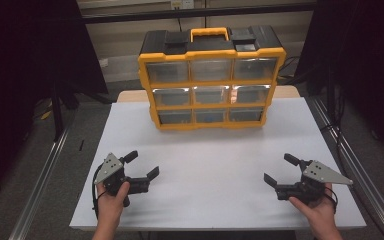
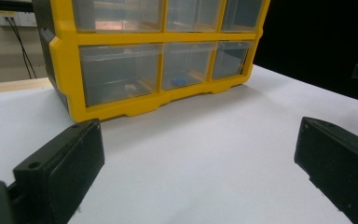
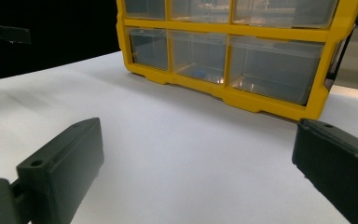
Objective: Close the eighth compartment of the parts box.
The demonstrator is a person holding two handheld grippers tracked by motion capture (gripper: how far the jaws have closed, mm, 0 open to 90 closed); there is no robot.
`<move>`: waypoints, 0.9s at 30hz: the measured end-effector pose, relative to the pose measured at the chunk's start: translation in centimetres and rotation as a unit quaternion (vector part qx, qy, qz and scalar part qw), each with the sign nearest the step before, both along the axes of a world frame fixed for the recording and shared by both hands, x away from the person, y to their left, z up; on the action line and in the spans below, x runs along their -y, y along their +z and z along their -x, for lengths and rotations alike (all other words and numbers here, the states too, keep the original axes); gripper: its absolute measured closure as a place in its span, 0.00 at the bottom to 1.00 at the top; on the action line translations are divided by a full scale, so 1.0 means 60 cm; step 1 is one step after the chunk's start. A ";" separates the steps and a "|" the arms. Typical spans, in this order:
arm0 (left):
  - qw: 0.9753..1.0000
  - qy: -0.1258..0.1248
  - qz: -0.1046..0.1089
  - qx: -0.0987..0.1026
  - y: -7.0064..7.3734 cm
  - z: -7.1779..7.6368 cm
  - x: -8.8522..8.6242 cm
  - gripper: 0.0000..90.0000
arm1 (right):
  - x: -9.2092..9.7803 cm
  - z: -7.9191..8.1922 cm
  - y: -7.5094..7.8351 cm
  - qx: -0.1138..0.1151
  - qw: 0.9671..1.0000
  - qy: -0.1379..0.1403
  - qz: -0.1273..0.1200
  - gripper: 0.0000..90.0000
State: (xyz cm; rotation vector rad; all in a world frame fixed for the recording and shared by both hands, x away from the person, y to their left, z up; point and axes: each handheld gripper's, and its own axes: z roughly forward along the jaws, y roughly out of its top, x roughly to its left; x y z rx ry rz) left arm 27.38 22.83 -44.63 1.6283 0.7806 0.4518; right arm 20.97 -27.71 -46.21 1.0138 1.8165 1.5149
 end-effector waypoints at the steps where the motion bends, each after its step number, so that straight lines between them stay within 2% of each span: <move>1: 1.000 0.000 0.002 0.000 0.000 0.000 -0.001 0.02 | 0.000 0.000 0.000 0.000 1.000 0.000 0.001 0.02; 5: 1.000 0.000 0.000 0.000 -0.003 0.002 -0.007 0.02 | 0.000 0.000 0.001 0.001 1.000 -0.001 -0.001 0.02; 7: 1.000 0.000 0.006 0.001 -0.004 0.003 -0.006 0.02 | 0.001 0.000 0.001 0.000 1.000 -0.003 -0.002 0.02; 14: 1.000 -0.005 0.000 0.001 -0.007 0.007 -0.011 0.02 | 0.003 0.000 0.001 0.000 1.000 -0.005 -0.007 0.02; 15: 1.000 -0.010 -0.017 0.003 -0.007 0.007 -0.016 0.02 | 0.004 0.000 0.001 0.000 1.000 -0.004 -0.007 0.02; 18: 1.000 -0.004 0.004 0.002 -0.009 0.008 -0.018 0.02 | 0.004 -0.001 0.001 0.002 1.000 -0.005 -0.006 0.02; 23: 1.000 0.000 0.012 0.002 -0.012 0.008 -0.023 0.02 | 0.006 -0.003 0.001 -0.002 1.000 -0.008 -0.007 0.02; 25: 1.000 -0.001 -0.005 0.008 -0.013 0.008 -0.031 0.02 | 0.007 -0.003 0.001 -0.002 1.000 -0.011 -0.009 0.02; 26: 1.000 0.010 0.016 0.006 -0.014 0.009 -0.028 0.02 | 0.008 -0.003 0.001 -0.001 1.000 -0.014 -0.012 0.02; 27: 1.000 0.008 0.018 0.005 -0.014 0.008 -0.031 0.02 | 0.009 -0.004 0.001 0.001 1.000 -0.014 -0.013 0.02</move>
